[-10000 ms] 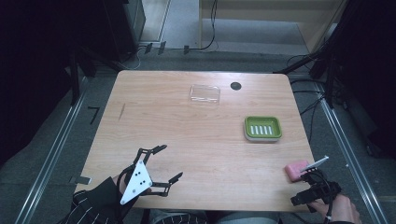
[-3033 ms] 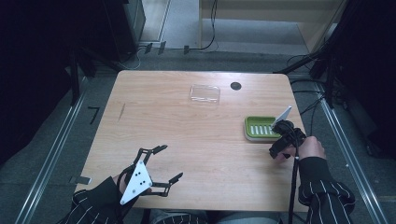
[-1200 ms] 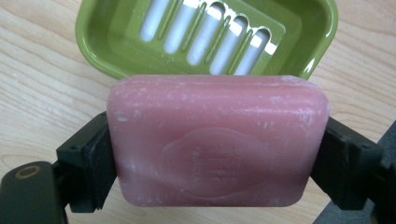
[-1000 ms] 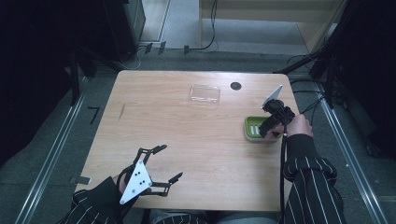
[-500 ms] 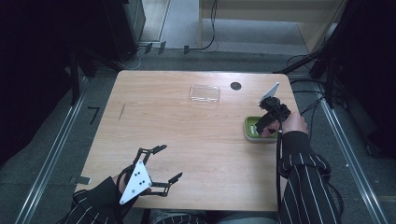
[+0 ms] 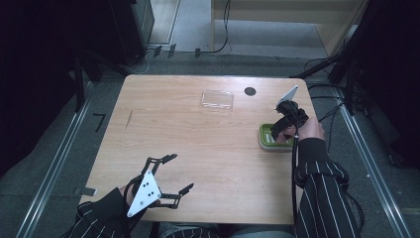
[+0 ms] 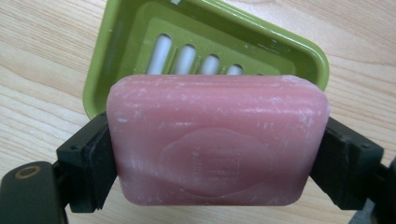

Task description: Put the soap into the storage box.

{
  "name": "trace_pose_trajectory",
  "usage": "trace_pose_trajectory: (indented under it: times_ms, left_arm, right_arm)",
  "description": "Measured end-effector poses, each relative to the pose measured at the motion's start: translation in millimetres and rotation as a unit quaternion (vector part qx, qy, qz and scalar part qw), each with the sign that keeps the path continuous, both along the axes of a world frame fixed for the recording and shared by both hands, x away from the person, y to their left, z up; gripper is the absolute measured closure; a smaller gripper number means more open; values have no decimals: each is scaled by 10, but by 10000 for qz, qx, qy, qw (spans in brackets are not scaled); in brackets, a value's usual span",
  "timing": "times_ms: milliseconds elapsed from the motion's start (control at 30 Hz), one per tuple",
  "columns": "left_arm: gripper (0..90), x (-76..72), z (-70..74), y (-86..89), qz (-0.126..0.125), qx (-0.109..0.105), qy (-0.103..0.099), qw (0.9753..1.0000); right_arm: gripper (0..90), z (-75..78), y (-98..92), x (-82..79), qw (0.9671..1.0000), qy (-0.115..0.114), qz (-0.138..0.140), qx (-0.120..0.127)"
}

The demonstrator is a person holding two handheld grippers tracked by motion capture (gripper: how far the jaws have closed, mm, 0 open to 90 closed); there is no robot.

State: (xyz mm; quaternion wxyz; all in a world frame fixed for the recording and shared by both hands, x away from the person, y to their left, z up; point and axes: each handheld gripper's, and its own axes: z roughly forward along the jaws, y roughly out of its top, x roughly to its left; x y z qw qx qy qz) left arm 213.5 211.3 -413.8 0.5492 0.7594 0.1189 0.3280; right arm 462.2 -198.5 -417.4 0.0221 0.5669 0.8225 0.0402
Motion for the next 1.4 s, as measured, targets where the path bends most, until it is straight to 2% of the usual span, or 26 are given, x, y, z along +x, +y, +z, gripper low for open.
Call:
trace_pose_trajectory:
  times_ms: [833,1100,1400]
  left_arm:
    - [136,0,1,5,16,-7,7,10000]
    - [135,1,-1,5,13,-26,5,10000]
    - [136,0,-1,6,13,-26,6,10000]
  right_arm:
    - [138,-192,137,168,9999,100,-99,2]
    - [138,-257,177,206,9996,134,-231,-12]
    - [138,-305,139,226,9991,188,-391,7]
